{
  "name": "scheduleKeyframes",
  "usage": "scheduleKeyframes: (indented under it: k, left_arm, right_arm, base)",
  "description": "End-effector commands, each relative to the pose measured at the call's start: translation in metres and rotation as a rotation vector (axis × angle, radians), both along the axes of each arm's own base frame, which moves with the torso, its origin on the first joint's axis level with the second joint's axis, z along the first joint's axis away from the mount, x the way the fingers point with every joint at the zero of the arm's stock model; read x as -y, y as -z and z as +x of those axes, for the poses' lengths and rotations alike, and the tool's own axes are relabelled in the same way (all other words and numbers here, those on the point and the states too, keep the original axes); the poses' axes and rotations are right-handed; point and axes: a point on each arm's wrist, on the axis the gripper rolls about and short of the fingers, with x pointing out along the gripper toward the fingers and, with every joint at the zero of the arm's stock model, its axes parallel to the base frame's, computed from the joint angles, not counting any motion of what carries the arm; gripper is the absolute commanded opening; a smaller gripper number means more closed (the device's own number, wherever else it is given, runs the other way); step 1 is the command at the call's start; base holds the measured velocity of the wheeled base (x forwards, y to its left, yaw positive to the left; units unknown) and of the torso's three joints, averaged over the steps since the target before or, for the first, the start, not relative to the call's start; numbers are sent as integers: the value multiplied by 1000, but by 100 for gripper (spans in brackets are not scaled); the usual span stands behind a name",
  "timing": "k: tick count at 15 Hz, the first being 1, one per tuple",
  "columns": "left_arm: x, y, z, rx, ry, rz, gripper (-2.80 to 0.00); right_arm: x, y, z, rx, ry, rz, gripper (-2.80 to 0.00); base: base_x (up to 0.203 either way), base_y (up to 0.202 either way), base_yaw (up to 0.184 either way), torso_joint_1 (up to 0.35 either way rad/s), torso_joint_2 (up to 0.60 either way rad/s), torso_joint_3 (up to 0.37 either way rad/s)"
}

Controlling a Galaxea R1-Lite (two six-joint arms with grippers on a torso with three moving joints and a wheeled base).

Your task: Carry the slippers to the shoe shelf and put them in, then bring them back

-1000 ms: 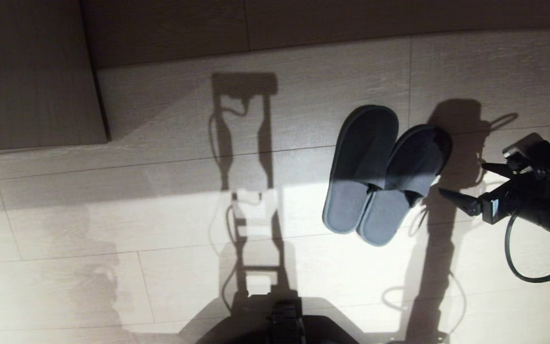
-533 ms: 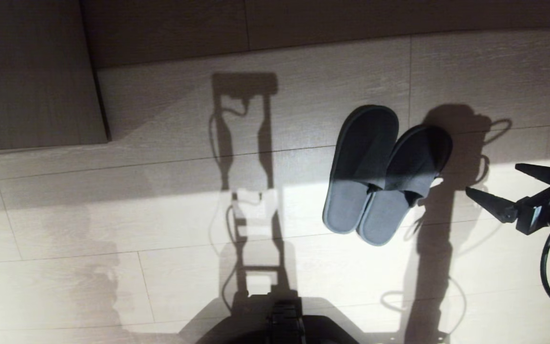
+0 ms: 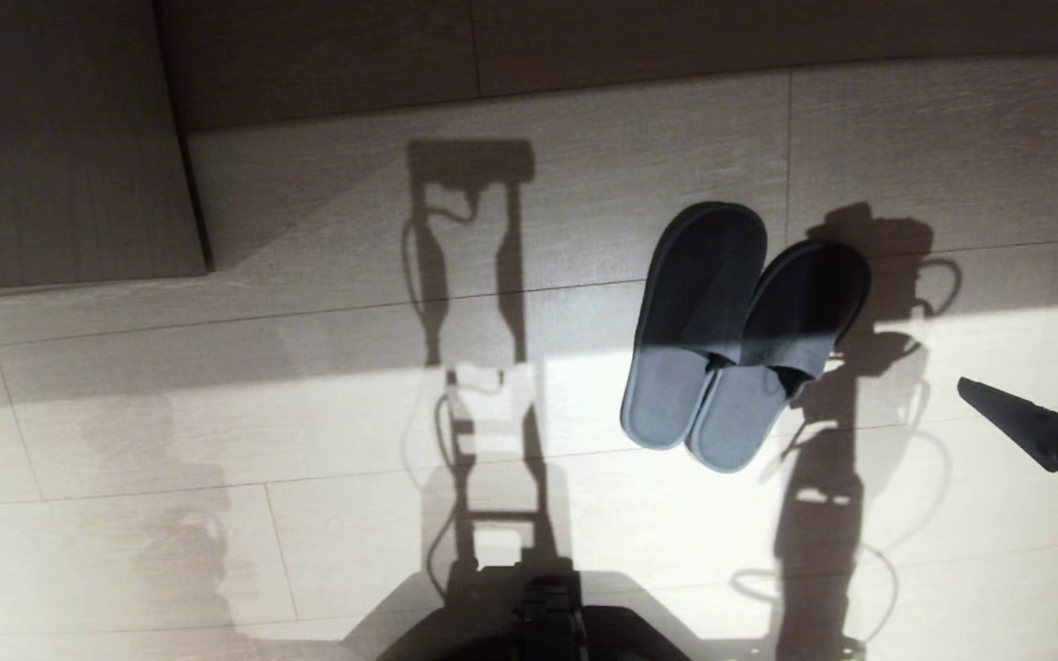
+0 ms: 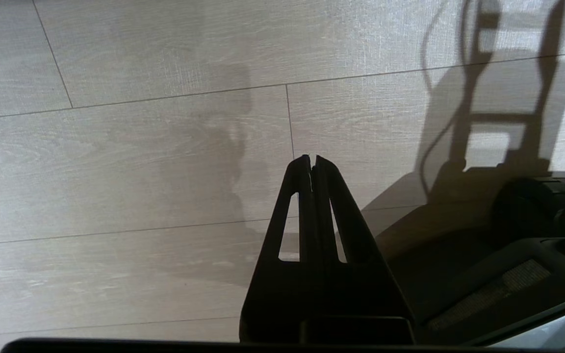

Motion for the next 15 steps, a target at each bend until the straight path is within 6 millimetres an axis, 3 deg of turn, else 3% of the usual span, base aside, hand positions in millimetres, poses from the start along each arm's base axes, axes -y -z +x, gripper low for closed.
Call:
scheduleKeyframes:
  k: [1, 5, 12, 15]
  left_arm:
    - [0, 0, 0, 0, 0, 0, -280]
    - [0, 0, 0, 0, 0, 0, -280]
    - [0, 0, 0, 0, 0, 0, -280]
    - [0, 0, 0, 0, 0, 0, -280]
  right_arm:
    - [-4, -8, -16, 58, -3, -15, 0]
    - [-8, -7, -31, 47, -5, -3, 0]
    - [-24, -4, -91, 74, -44, 12, 0]
    - [-27, 0, -106, 72, -58, 13, 0]
  base:
    - [0, 0, 0, 0, 0, 0]
    - [0, 0, 0, 0, 0, 0]
    - [0, 0, 0, 0, 0, 0]
    - [0, 0, 0, 0, 0, 0]
